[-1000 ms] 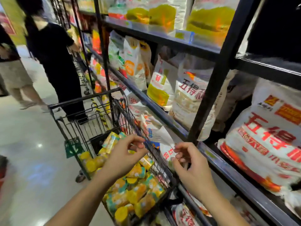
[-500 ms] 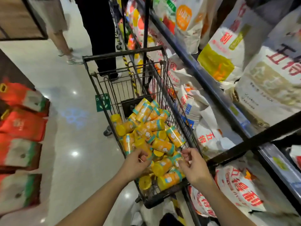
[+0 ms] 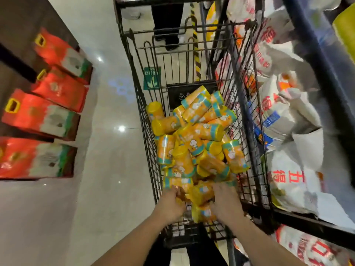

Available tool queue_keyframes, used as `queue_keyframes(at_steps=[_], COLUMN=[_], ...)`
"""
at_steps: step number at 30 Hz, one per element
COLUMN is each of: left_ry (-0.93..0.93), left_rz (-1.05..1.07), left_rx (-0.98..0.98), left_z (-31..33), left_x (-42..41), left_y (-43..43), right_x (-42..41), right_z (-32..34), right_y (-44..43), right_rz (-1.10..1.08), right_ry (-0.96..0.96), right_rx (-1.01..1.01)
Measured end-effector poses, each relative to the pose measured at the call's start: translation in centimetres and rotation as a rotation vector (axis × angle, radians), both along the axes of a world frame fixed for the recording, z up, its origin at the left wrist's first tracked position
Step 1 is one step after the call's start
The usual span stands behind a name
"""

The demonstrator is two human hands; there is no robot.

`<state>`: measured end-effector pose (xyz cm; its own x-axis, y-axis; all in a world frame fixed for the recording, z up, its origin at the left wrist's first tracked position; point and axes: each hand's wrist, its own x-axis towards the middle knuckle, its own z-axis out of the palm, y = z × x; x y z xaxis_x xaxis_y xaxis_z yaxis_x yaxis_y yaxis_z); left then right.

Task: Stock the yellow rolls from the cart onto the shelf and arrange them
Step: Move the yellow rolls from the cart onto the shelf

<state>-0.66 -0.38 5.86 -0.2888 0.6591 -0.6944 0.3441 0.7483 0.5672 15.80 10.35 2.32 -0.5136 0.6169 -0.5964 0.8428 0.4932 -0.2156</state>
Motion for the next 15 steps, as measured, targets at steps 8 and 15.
queue_keyframes(at_steps=[8, 15], left_ry=[0.269, 0.44], left_rz=[-0.174, -0.354], left_rx=[-0.284, -0.455], left_z=[-8.8, -12.2], left_x=[2.3, 3.5], left_y=[0.0, 0.0], right_x=[-0.4, -1.0], right_z=[-6.5, -9.0], right_y=[2.9, 3.3], right_rz=[0.258, 0.371], right_ry=[-0.135, -0.201], right_rx=[-0.07, -0.14])
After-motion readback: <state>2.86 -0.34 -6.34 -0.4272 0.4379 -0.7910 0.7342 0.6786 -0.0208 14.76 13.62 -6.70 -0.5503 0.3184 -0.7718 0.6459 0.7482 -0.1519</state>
